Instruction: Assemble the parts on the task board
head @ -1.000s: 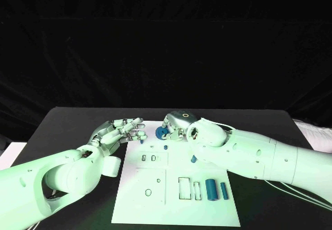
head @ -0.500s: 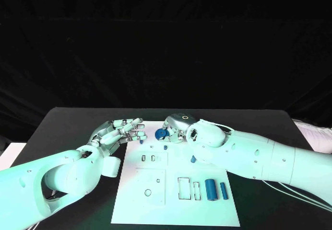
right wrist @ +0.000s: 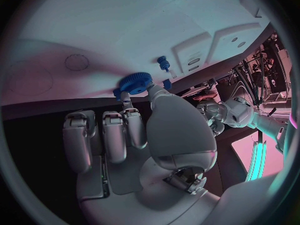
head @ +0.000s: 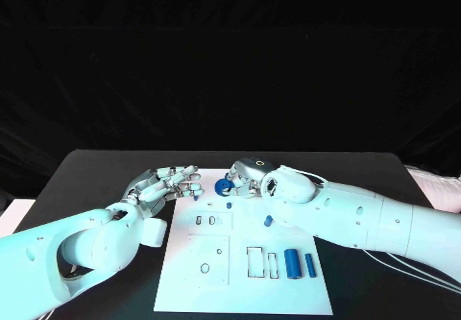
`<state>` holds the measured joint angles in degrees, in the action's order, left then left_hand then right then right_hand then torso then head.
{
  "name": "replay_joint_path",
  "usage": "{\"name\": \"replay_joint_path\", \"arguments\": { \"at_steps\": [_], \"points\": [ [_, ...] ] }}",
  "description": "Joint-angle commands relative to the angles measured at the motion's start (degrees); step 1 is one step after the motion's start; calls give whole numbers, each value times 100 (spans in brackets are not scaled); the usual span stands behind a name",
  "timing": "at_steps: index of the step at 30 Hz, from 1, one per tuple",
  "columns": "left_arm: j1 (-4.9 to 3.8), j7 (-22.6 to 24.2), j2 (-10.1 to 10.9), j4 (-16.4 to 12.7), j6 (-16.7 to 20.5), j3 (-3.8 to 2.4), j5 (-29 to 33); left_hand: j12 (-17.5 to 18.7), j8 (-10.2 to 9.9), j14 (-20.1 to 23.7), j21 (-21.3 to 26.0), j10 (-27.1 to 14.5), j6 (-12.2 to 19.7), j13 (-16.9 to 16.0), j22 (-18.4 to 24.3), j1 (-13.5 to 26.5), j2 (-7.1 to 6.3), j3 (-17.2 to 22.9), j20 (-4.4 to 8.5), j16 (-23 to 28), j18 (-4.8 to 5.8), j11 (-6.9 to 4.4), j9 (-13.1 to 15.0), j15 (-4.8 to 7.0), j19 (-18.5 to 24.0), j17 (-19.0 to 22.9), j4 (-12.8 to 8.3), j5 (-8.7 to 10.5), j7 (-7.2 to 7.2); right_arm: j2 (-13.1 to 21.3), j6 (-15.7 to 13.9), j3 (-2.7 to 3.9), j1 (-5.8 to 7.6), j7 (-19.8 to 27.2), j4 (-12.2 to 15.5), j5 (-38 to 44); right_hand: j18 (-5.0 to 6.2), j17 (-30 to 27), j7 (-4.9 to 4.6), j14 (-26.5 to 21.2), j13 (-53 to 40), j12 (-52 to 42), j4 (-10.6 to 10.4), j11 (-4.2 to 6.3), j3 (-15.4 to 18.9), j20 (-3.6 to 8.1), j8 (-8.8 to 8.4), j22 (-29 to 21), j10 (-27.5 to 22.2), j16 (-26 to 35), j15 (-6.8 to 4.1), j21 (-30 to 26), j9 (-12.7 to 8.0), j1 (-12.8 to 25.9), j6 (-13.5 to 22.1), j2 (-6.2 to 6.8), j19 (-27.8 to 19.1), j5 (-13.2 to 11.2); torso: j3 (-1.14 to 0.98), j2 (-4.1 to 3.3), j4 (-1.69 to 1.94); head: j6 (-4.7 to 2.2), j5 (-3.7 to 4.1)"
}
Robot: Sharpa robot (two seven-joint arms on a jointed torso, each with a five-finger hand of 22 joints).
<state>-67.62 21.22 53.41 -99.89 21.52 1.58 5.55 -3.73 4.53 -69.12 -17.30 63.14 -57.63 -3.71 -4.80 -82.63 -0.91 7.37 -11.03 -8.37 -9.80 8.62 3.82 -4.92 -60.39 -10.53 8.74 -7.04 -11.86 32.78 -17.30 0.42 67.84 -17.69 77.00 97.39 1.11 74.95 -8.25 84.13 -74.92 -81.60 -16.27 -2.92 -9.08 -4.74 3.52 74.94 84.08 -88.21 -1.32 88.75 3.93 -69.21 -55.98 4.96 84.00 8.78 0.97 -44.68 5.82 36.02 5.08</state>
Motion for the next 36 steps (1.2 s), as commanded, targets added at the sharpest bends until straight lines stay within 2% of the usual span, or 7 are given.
{"name": "replay_joint_path", "arguments": {
  "at_steps": [1,7,14,18,22,30,36],
  "points": [
    [-6,0,-8,-1,-59,-4,4,23,-36,-3,30,-30,10,8,6,-70,9,5,-10,26,-67,4,-7,-28,-13,-6,-22,6,-24,121,-706,8,-5,183,122,-134,-59,1121,9,512,-1064,-32,-1,-26,40,-36,25,1279,326,-37,34,30,-5,2,-65,-72,488,63,-4,3,-4,-13,-4],
    [-5,1,10,5,-50,-4,4,23,-36,-3,30,-30,10,8,6,-70,9,5,-10,26,-67,4,-7,-28,-13,-6,-22,6,-24,604,-1299,89,14,1171,434,-1076,-54,1084,10,503,-1032,36,74,-22,51,-32,15,1257,302,-22,29,21,-9,-125,-76,-56,477,191,-3,13,-34,-43,9],
    [-5,13,20,2,-62,-3,4,23,-39,-2,32,-34,11,8,8,-75,11,11,-10,30,-67,5,-7,-28,-13,-7,-26,5,-24,1449,-793,193,87,1859,767,-2263,-53,1090,7,504,-1025,62,348,-21,62,-31,17,1254,288,-23,29,18,-10,-471,-79,65,473,236,-20,29,-80,-57,38],
    [-5,27,17,3,-83,-3,4,21,-40,-2,33,-36,9,8,9,-83,17,20,-10,34,-67,4,-6,-28,-13,-9,-32,4,-21,1920,-336,212,108,2134,770,-2665,-59,1105,23,506,-1034,52,607,-5,45,-22,43,1282,292,-28,16,29,2,-769,-175,123,487,182,-31,47,-124,-67,79],
    [-4,34,14,6,-108,-3,3,14,-37,-6,34,-27,-5,5,12,-95,25,37,-9,42,-68,-2,-3,-26,-15,-13,-41,3,-12,2219,-169,214,71,2317,701,-2971,-59,1093,30,504,-1026,75,821,6,39,-12,39,1283,283,-22,6,29,0,-1002,-227,198,486,218,-62,52,-168,-64,78],
    [-1,37,-14,39,-132,-1,-5,10,-35,-10,34,-19,-13,4,13,-97,28,44,-8,44,-68,-5,-2,-24,-17,-15,-43,3,-8,2482,-161,211,-69,2565,499,-3493,-58,1098,29,504,-1011,110,816,0,174,-14,24,1275,270,-23,11,25,-6,-901,-226,258,482,127,-118,56,-202,-75,129],
    [1,40,-31,59,-135,0,-6,10,-35,-10,34,-19,-13,4,13,-97,28,44,-8,44,-68,-5,-2,-24,-17,-15,-43,3,-8,2462,-151,210,-193,2569,395,-3438,-57,1099,28,505,-1003,126,846,0,215,-14,14,1271,265,-23,11,23,-10,-920,-202,287,479,118,-118,56,-193,-40,121]
  ]
}}
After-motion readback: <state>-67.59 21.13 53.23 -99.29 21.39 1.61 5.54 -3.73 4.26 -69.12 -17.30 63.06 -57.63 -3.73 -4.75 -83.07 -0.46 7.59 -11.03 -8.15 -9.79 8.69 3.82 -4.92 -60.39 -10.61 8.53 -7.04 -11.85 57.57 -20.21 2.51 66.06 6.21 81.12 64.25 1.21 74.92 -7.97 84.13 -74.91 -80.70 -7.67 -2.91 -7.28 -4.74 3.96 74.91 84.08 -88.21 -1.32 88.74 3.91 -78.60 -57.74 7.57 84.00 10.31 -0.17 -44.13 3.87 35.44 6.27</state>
